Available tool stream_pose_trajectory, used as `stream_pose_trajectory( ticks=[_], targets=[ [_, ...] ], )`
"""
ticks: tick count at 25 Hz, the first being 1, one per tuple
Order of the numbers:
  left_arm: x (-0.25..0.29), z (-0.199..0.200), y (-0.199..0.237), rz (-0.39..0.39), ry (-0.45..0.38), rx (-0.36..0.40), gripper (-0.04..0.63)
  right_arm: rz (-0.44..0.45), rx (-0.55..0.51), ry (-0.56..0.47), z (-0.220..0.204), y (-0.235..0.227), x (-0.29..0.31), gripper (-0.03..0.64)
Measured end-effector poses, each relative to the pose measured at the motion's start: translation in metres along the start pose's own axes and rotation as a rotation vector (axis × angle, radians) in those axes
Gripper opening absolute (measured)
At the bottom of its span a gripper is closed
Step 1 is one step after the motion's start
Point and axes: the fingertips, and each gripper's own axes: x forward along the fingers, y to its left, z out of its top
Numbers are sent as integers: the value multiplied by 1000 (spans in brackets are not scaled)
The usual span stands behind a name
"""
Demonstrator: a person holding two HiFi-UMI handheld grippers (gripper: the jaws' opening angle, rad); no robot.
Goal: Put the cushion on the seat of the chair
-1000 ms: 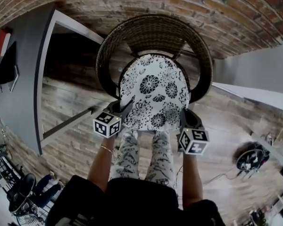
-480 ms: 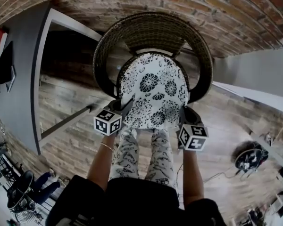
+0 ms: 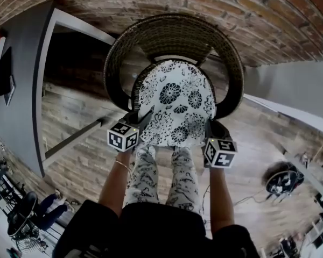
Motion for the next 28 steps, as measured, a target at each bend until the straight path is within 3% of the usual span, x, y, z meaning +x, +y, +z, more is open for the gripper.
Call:
stream_pose_trajectory(
  ticks=[28],
  targets=[
    [4,-2,3,0,45,-23,44,-47,-22,76,1,-12,19,15]
  ],
)
